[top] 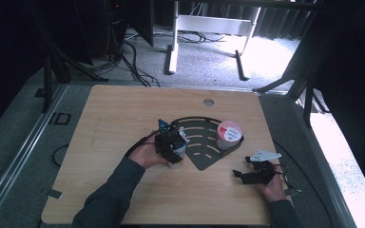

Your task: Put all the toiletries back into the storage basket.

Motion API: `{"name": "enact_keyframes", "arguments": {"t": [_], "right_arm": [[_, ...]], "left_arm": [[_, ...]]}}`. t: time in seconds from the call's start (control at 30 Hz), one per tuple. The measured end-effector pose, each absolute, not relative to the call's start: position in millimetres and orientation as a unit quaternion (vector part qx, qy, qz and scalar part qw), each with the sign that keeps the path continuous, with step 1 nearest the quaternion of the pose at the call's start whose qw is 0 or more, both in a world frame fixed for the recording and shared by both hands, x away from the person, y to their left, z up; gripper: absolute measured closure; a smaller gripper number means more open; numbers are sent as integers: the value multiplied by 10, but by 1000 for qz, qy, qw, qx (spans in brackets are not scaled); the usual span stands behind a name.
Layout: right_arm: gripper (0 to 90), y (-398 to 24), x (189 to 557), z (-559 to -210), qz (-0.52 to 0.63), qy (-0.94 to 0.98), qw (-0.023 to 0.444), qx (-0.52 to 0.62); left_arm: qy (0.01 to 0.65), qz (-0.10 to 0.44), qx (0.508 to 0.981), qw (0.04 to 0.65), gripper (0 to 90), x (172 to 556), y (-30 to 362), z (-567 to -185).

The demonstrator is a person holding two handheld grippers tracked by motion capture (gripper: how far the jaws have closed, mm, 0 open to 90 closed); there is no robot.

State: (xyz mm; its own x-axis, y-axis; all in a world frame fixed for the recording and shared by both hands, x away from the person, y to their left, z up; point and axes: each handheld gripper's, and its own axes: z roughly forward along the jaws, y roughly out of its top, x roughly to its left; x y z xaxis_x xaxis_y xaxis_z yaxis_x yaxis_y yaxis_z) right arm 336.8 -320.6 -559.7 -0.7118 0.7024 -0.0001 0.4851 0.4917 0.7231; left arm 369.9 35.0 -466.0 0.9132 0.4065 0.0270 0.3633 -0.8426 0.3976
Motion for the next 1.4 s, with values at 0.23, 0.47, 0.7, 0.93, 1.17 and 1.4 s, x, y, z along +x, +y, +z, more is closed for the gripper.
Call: {"name": "enact_keyframes", "arguments": {"t": [0.23, 0.47, 0.7, 0.93, 1.17, 1.4], "right_arm": [[157, -3207, 3368, -5597, 364, 851, 149, 348], [157, -3206, 3368, -5597, 364, 851, 148, 348], [157, -3206, 3367, -5597, 364, 851, 148, 347], [157, -3207, 3366, -5597, 364, 852, 148, 346], [157, -3206, 3365, -5597, 364, 852, 148, 346], [157, -3206, 3365, -5597, 364, 852, 148, 347]], "left_arm": [[203, 58, 959, 191, 547, 3679, 327, -4649], [213, 53, 956, 195, 548, 3683, 318, -4653], [212, 57, 955, 197, 549, 3683, 283, -4653], [217, 62, 954, 198, 549, 3696, 249, -4652], [217, 65, 952, 205, 549, 3685, 199, -4644], [221, 65, 950, 209, 549, 3705, 169, -4625]]}}
